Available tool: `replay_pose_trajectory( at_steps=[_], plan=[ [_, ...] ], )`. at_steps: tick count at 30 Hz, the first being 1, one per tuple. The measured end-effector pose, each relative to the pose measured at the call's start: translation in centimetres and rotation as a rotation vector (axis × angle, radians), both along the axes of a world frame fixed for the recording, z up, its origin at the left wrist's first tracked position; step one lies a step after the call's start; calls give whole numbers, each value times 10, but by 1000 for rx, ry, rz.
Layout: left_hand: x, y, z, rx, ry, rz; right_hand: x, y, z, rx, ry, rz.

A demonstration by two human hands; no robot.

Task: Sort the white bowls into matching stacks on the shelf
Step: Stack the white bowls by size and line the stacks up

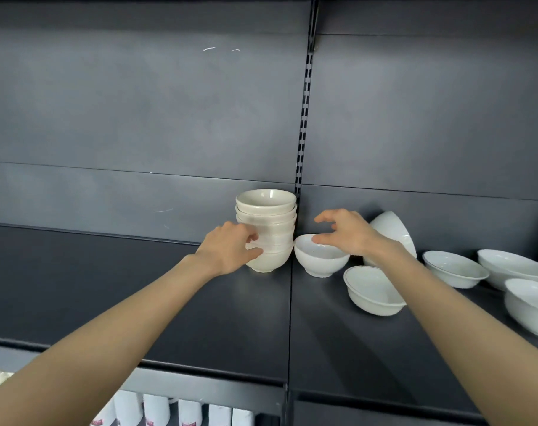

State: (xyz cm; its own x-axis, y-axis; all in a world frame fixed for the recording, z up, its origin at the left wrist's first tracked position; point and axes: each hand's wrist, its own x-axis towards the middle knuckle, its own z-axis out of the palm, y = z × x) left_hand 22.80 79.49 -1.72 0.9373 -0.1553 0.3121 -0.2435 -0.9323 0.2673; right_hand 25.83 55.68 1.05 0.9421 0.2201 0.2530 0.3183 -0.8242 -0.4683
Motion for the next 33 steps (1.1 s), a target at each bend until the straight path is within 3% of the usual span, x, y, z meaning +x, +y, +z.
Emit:
replay_pose_trajectory(
  at_steps=[10, 16, 33],
  plan=[
    [-26, -64, -17, 1, -47, -249, -64, -71, -21, -42, 25, -194],
    [-20, -91, -38, -43, -24, -230, -71, -105, -36, -29, 65, -245],
    [20, -125, -76, -633, 62, -14, 26, -91, -52, 57, 107, 127]
  ],
)
